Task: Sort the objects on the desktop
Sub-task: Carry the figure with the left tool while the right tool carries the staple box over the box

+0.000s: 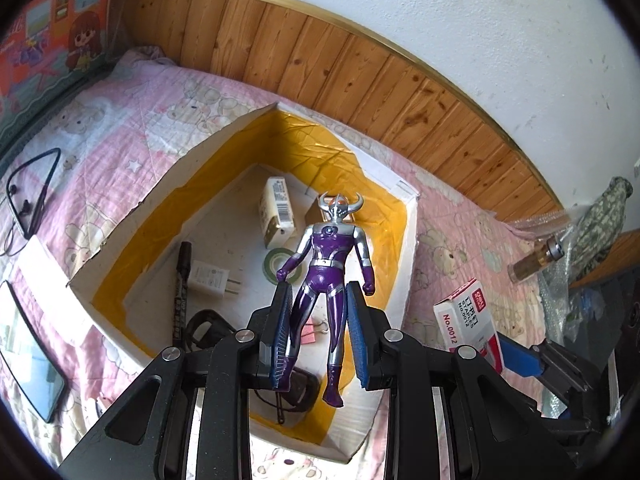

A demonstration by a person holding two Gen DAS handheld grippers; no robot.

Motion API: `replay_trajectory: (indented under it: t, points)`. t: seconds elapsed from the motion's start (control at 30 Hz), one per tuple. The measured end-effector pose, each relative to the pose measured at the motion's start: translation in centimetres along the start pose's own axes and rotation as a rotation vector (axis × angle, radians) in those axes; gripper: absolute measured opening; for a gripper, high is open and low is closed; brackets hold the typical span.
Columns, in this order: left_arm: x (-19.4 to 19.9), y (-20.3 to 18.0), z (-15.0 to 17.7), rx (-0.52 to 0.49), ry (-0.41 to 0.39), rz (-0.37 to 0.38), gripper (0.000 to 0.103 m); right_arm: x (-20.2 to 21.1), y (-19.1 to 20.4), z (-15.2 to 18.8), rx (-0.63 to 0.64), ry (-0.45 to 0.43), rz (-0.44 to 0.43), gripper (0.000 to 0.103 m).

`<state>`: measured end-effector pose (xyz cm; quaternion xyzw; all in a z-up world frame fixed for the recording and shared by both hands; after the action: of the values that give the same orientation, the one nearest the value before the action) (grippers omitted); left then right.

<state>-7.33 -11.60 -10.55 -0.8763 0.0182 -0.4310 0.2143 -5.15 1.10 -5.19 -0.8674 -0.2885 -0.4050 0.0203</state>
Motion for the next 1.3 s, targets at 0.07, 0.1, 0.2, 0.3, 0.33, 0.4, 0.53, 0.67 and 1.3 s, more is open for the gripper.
replay_trajectory:
  t: [0.07, 0.1, 0.2, 0.3, 0.33, 0.4, 0.53, 0.67, 1.3]
  points:
    - [-0.6, 0.4, -0.2, 0.021, 0.01, 0.0, 0.027, -0.7, 0.0, -0.6, 0.009, 0.007, 0.002, 0.041]
    - [-0.9, 0.6, -0.3, 0.032, 0.016, -0.001, 0.027, -1.1, 0.0, -0.8, 0.015, 0.01, 0.005, 0.041]
    - [-1.9, 1.2, -0.5, 0.059, 0.031, -0.007, 0.027, -2.5, 0.0, -1.5, 0.037, 0.024, 0.011, 0.041]
    - [-2.8, 1.7, -0.5, 0.084, 0.046, -0.026, 0.027, -3.9, 0.0, -2.0, 0.059, 0.041, 0.015, 0.041]
    - [-3.1, 1.9, -0.5, 0.087, 0.049, -0.033, 0.027, -4.4, 0.0, -2.2, 0.065, 0.049, 0.017, 0.041]
    - [-3.5, 2.3, -0.5, 0.097, 0.054, -0.053, 0.027, -5.3, -0.2, -2.6, 0.077, 0.061, 0.022, 0.041]
    - [-4.4, 3.2, -0.5, 0.118, 0.069, -0.09, 0.027, -7.2, -0.7, -3.3, 0.088, 0.087, 0.025, 0.041]
    - [-5.2, 3.6, -0.3, 0.121, 0.084, -0.128, 0.028, -9.0, -1.5, -3.9, 0.078, 0.123, 0.024, 0.041]
    - [-7.4, 3.3, 0.9, 0.269, 0.202, -0.042, 0.028, -15.9, -4.2, -3.5, 0.095, 0.341, 0.02, 0.041]
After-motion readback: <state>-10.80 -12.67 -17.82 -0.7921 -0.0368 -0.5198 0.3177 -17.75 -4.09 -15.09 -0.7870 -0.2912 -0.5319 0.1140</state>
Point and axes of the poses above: each gripper's, at about its wrist camera, not at the fingertips, and x roughly against the way its jaws point, y to its left, z to its underside, the point moved 10 cm from there along -x, roughly the way its jaws point, and after that the axes turned 2 degrees about -y, right-handed, at the moved point
